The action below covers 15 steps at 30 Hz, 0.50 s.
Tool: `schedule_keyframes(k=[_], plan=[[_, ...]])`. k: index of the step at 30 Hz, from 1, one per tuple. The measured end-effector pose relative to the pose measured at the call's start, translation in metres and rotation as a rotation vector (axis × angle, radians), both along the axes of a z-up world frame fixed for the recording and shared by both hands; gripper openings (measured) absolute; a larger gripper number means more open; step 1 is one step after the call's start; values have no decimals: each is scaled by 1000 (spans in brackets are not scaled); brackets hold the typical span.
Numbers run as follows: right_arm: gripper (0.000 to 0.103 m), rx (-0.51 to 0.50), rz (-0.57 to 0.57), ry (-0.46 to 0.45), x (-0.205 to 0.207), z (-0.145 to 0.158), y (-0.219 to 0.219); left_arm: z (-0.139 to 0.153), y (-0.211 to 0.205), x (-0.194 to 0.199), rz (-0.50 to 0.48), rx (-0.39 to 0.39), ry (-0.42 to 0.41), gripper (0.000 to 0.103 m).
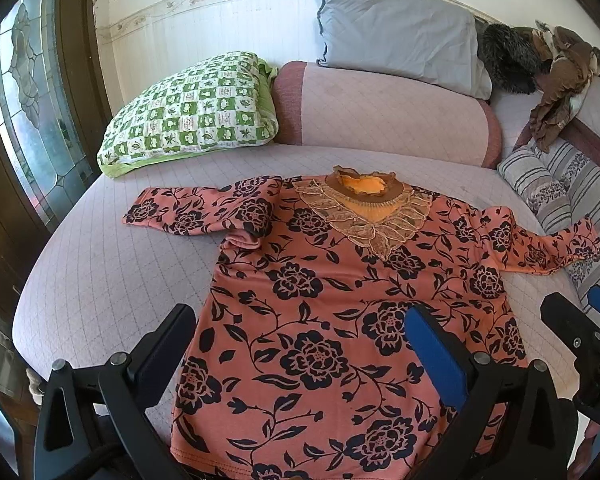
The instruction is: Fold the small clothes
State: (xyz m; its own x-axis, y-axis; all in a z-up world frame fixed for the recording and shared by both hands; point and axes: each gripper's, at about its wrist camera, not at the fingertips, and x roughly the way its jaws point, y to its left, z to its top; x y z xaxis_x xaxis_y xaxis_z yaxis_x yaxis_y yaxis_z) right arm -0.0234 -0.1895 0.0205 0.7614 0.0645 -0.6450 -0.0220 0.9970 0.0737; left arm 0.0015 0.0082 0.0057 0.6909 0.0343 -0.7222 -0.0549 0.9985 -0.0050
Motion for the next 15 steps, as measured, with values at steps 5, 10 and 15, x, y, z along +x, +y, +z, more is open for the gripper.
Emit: schedule_keyframes(k=[5,10,15], plan=[[103,1,1,-2,0,1,0,0,0,0,2,-2,-1,103],[103,2,2,-1,1,1,0,0,0,0,2,-1,-2,103],[103,0,3,-5,1,4,2,1,1,1,2,-3,-4,103]])
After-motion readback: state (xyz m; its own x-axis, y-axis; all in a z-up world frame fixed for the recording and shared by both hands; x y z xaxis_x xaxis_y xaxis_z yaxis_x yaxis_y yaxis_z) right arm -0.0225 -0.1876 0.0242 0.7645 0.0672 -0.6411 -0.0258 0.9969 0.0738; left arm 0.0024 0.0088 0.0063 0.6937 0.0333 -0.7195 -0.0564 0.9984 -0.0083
